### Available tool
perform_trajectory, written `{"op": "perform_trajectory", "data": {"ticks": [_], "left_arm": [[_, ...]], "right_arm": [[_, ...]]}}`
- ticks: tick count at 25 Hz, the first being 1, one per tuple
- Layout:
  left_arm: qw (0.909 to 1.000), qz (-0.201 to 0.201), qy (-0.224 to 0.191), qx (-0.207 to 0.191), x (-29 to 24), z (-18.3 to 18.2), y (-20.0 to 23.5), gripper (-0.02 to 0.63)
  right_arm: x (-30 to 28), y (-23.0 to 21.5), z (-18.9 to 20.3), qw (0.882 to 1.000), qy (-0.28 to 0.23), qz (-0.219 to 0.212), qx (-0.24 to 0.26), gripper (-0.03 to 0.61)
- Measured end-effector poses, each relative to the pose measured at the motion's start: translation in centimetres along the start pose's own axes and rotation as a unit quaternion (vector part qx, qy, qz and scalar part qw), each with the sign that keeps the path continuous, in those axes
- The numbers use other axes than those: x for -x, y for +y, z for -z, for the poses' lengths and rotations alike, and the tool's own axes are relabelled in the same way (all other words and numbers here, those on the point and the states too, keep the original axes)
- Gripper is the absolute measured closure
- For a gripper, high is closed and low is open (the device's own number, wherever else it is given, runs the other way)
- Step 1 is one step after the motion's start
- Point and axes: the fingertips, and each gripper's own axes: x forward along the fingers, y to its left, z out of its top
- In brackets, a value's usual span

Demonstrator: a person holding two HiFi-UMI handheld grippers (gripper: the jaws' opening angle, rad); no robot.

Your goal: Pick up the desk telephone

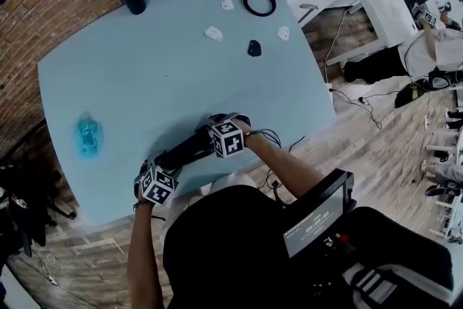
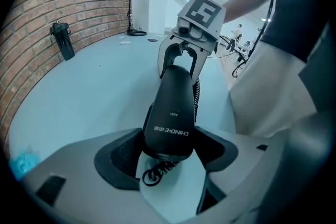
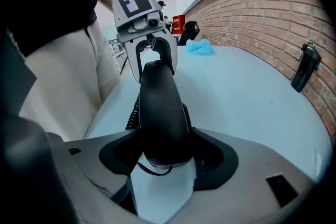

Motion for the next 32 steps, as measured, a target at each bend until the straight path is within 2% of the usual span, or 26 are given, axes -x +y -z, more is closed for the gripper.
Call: {"op": "perform_trajectory", "data": {"ticks": [4, 11, 19, 26, 32], "left_arm": [[0.9999, -0.001, -0.003, -0.014, -0.1, -0.1, 0.0, 0.287], [0.9998, 0.008, 0.019, 0.005, -1.5, -0.1, -0.3, 0.284], [0.9997, -0.015, -0.010, 0.019, -1.6, -0.3, -0.6, 0.276], [0.9998, -0.008, -0.011, 0.016, -1.6, -0.3, -0.4, 0.278], [0.9996, -0.006, -0.004, 0.028, -1.7, -0.2, -0.3, 0.278]], "right_arm": [[0.2, 0.0, 0.0, 1.000, -0.001, 0.002, -0.004, 0.302], [0.3, 0.2, 0.0, 1.000, 0.005, 0.006, -0.011, 0.302], [0.5, 0.3, 0.1, 1.000, 0.000, 0.006, -0.011, 0.302], [0.5, 0.2, 0.1, 1.000, -0.004, 0.007, -0.014, 0.302], [0.4, 0.2, 0.1, 1.000, -0.007, 0.007, -0.016, 0.302]]}}
